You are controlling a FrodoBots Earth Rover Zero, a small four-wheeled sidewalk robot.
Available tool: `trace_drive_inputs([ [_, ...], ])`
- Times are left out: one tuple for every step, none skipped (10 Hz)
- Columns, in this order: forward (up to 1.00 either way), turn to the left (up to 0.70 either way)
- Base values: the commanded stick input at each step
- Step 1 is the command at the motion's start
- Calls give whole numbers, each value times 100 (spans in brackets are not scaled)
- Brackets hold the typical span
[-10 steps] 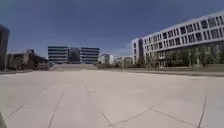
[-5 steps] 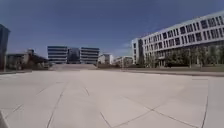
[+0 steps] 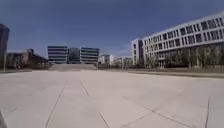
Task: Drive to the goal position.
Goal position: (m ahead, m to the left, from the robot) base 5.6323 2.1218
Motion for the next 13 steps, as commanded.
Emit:
trace_drive_inputs([
  [9,-5],
  [9,-5],
  [9,-5],
  [9,-5],
  [9,-5],
  [9,-5],
  [9,-5],
  [9,-5],
  [9,-5],
  [9,-5],
  [6,-3],
  [-26,-2],
  [-43,-3],
])
